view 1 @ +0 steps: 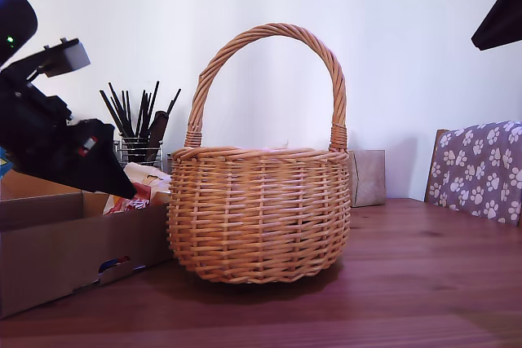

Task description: Move the bags of Easter eggs from the cardboard box on the left into the woven basket on the right side.

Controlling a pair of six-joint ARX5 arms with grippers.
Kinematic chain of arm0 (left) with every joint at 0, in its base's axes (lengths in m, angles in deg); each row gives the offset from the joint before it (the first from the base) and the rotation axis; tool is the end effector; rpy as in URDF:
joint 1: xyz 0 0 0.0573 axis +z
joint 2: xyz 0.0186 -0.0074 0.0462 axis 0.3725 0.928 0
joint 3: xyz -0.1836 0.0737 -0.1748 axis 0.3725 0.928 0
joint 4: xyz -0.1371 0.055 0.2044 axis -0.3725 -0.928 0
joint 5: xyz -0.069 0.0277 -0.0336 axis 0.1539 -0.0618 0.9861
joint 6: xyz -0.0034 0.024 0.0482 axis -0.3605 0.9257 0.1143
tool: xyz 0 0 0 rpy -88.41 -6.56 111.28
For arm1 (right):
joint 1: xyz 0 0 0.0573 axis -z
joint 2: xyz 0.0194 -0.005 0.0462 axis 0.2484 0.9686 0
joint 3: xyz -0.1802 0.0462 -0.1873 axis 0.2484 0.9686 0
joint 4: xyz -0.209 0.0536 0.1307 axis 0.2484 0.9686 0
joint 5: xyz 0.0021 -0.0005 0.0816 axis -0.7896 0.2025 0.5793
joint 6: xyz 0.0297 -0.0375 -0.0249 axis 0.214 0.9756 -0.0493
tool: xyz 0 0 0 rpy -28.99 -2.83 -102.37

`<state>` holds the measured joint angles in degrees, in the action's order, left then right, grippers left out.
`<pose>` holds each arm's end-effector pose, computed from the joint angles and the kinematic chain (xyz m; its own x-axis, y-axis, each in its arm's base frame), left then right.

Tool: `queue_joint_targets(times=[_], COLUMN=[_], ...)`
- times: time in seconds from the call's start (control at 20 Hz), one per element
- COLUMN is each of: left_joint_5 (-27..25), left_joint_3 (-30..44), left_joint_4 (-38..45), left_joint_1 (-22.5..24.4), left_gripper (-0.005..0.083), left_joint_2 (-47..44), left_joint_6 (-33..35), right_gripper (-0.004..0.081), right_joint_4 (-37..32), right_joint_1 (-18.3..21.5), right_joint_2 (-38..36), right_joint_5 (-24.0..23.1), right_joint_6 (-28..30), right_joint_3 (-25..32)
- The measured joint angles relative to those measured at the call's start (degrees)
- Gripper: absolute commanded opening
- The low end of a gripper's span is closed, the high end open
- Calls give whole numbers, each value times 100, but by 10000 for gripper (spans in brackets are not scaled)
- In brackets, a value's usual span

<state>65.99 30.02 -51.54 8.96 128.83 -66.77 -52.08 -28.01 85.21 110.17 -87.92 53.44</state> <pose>0.2827 -0.0747 0.1688 0.6297 -0.4874 -0.6050 0.6303 0.7758 0.0310 0.1394 0.0458 0.2678 0.6608 0.5728 -0.4850 -0.5055 0.8173 0.2765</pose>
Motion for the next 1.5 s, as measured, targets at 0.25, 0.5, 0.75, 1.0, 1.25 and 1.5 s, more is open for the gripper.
queue_joint_targets(times=[0.25, 0.5, 0.75, 1.0, 1.25, 1.5], left_joint_5=[-243, -313, -308, -446, -461, -511], left_joint_3=[-2, -210, -452, -459, -459, -304], left_joint_4=[492, 702, 739, 802, 723, 87], left_joint_1=[-24, -24, -24, -37, -35, -35], left_gripper=[781, 780, 585, 195, 196, 196], left_joint_2=[710, 1067, 1353, 1622, 1537, 925], left_joint_6=[-162, -315, -472, -376, -376, -376], right_gripper=[-12, -12, -12, -12, -12, -12], right_joint_4=[0, 0, 0, 2, 111, 175], right_joint_1=[0, 0, 0, 0, 0, 0], right_joint_2=[0, 0, 0, 0, -2, 0], right_joint_5=[0, 0, 0, 0, 0, 0], right_joint_6=[0, 0, 0, 0, 0, 0], right_joint_3=[0, 0, 0, 0, 0, 0])
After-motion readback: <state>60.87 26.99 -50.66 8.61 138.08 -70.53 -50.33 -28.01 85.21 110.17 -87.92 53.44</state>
